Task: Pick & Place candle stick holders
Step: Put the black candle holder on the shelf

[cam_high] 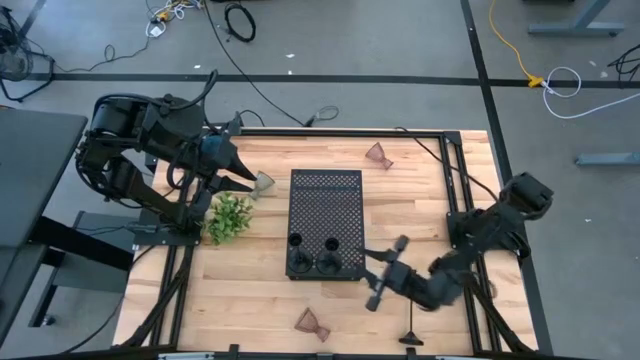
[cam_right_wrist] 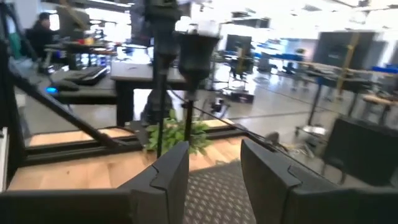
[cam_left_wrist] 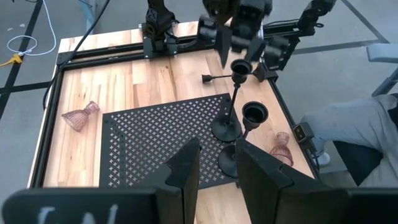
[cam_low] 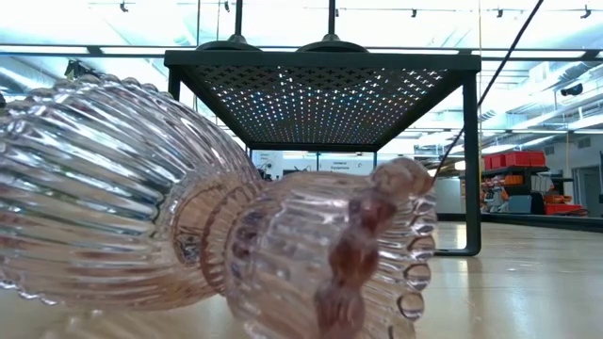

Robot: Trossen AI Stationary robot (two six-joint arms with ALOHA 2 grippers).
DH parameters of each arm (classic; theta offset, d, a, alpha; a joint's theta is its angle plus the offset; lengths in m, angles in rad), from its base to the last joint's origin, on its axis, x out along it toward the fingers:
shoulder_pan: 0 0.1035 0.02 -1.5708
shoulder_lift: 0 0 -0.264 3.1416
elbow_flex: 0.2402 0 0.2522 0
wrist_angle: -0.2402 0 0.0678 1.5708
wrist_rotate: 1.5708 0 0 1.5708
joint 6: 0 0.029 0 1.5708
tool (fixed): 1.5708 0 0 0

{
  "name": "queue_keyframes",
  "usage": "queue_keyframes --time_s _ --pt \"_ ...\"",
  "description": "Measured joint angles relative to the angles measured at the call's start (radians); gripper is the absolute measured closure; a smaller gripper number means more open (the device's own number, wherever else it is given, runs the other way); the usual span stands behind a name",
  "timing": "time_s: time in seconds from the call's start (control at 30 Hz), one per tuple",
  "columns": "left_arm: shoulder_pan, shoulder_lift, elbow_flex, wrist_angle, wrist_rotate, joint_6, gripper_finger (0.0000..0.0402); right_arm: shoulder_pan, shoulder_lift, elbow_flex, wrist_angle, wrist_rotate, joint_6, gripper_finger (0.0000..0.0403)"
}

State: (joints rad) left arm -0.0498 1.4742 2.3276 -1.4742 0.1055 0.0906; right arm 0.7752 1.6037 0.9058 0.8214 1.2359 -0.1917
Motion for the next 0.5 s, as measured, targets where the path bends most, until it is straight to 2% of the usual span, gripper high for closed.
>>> queue_keyframes --time_s 0.13,0.27,0.4,0.5 --pt "0.0 0.0 0.0 0.0 0.0 0.0 0.0294 0.122 -0.04 0.0 0.003 0.119 0.057 0.0256" --pt "0.0 0.0 0.0 -0.001 0.0 0.0 0.0294 0.248 -0.06 0.0 0.065 0.326 0.047 0.026" --pt "0.0 0.0 0.0 -0.006 0.0 0.001 0.0294 0.338 -0.057 0.001 0.207 0.335 0.044 0.0277" --pt "0.0 0.0 0.0 -0.006 0.0 0.001 0.0294 0.386 -0.055 0.011 0.232 0.335 0.098 0.0293"
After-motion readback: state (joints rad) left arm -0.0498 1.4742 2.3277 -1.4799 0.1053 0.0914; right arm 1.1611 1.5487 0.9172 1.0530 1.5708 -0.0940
